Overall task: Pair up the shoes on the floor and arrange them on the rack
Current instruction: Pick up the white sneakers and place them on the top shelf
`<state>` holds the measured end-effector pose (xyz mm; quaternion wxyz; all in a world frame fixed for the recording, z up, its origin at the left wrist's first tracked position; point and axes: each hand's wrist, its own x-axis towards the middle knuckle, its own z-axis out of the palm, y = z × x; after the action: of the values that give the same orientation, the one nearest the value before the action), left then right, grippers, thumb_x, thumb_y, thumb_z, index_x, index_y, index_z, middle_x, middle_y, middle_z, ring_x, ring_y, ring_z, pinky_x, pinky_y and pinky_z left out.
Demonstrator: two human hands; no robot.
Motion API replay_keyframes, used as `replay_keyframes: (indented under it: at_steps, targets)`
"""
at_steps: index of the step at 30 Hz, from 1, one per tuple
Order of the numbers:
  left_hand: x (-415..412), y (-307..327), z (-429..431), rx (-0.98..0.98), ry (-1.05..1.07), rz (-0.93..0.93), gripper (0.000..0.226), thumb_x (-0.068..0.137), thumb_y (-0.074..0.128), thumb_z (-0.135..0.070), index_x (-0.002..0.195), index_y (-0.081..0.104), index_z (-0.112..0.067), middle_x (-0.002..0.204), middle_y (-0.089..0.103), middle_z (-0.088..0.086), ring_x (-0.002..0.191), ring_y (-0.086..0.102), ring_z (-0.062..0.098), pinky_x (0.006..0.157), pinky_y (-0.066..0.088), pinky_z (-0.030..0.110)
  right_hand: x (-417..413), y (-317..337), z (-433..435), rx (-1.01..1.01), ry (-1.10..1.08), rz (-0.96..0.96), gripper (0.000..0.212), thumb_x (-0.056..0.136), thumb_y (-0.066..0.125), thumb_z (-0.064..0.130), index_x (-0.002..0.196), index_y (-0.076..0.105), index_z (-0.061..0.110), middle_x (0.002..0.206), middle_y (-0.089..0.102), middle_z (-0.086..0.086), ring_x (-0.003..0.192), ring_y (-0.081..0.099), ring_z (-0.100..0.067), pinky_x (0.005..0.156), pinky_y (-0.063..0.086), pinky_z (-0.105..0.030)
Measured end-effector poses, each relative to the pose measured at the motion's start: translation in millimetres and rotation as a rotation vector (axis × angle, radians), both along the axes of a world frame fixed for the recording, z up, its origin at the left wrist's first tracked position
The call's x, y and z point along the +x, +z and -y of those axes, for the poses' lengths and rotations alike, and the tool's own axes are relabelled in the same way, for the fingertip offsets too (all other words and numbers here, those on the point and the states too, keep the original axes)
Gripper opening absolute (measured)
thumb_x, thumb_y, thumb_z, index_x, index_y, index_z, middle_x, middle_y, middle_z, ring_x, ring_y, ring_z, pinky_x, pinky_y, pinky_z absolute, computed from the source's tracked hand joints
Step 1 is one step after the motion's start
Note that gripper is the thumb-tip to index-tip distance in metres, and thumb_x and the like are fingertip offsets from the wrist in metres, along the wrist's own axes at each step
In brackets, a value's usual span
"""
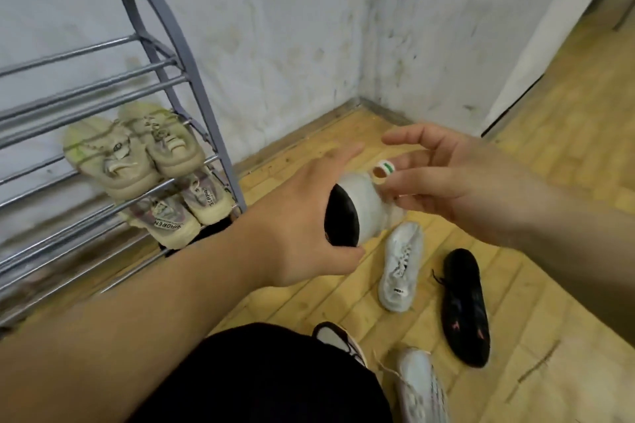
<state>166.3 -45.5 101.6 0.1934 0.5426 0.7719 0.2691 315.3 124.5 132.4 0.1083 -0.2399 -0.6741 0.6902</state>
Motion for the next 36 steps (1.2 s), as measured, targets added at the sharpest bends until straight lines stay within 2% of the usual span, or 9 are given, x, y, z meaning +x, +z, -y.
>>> replay_keyframes:
  at_steps: [7,11,15,18,20,25,27,31,36]
  targets:
    - [35,16,-27,-0.181,-0.124,0.02,0.11,0.071,0.086,-0.038,0.149,0.013,-0.066,0.15,0.039,-0.024,0.128,0.051,0.011,0.104,0.051,0.039,89,-48,-18,0.306,-0.111,0.236,0.049,0.08,0.086,0.017,0.118,0.063,0.037,0.103,0.075,0.001,0.088,0.071,-0.028,0.086,0.056,-0.052]
    - [39,2,-26,-0.222,-0.099,0.08,0.115,0.069,0.087,-0.035,0.149,0.013,-0.07,0.159,0.031,-0.026,0.136,0.048,0.009,0.108,0.05,0.042,121,-133,-21,0.265,-0.024,0.553,0.062,0.082,0.085,0.037,0.134,0.052,0.034,0.116,0.065,0.007,0.101,0.068,-0.015,0.093,0.057,-0.041]
    - [26,-10,-20,-0.303,-0.053,0.099,0.114,0.069,0.086,-0.028,0.151,0.016,-0.066,0.152,0.04,-0.017,0.119,0.059,0.01,0.101,0.056,0.044,144,-235,-13,0.151,0.152,0.812,0.09,0.082,0.083,0.044,0.155,0.033,0.025,0.141,0.052,-0.004,0.118,0.059,-0.019,0.096,0.054,-0.032]
    - [19,-21,-19,-0.376,-0.067,0.051,0.115,0.07,0.084,-0.019,0.153,0.018,-0.063,0.148,0.039,-0.019,0.092,0.06,0.006,0.076,0.053,0.021,153,-291,-4,0.11,0.2,0.906,0.096,0.082,0.083,0.042,0.158,0.029,0.02,0.153,0.044,-0.011,0.13,0.053,-0.026,0.101,0.052,-0.035]
    - [13,-28,-20,-0.405,-0.056,0.016,0.115,0.07,0.084,-0.018,0.154,0.018,-0.06,0.148,0.038,-0.019,0.093,0.057,0.007,0.072,0.048,0.017,154,-314,-2,0.112,0.215,0.915,0.1,0.079,0.085,0.044,0.158,0.029,0.017,0.155,0.042,-0.011,0.133,0.051,-0.028,0.103,0.051,-0.04]
    - [0,-38,-23,-0.44,-0.043,0.021,0.116,0.068,0.084,-0.019,0.154,0.019,-0.06,0.155,0.036,-0.02,0.118,0.049,0.01,0.086,0.049,0.025,150,-342,0,0.095,0.167,0.883,0.104,0.078,0.087,0.036,0.16,0.023,0.02,0.153,0.04,-0.013,0.108,0.061,-0.025,0.084,0.057,-0.035]
    - [-1,-39,-26,-0.456,-0.044,0.03,0.117,0.067,0.085,-0.019,0.154,0.019,-0.061,0.154,0.038,-0.016,0.124,0.051,0.013,0.092,0.054,0.031,152,-355,2,0.092,0.126,0.891,0.111,0.074,0.088,0.039,0.16,0.021,0.022,0.151,0.041,-0.015,0.11,0.062,-0.029,0.082,0.058,-0.037]
    - [-2,-42,-30,-0.484,-0.058,0.06,0.119,0.066,0.086,-0.022,0.153,0.017,-0.062,0.147,0.042,-0.014,0.123,0.052,0.014,0.096,0.052,0.031,153,-376,0,0.072,0.014,0.902,0.102,0.077,0.086,0.033,0.159,0.027,0.021,0.141,0.048,-0.017,0.11,0.062,-0.033,0.086,0.058,-0.041]
    - [-2,-42,-30,-0.497,-0.082,0.097,0.124,0.069,0.091,-0.011,0.157,0.017,-0.057,0.139,0.044,-0.018,0.109,0.055,0.004,0.083,0.051,0.021,153,-384,10,-0.107,-0.082,0.915,0.088,0.086,0.072,0.008,0.159,0.027,0.029,0.125,0.057,-0.015,0.087,0.065,-0.025,0.061,0.057,-0.032]
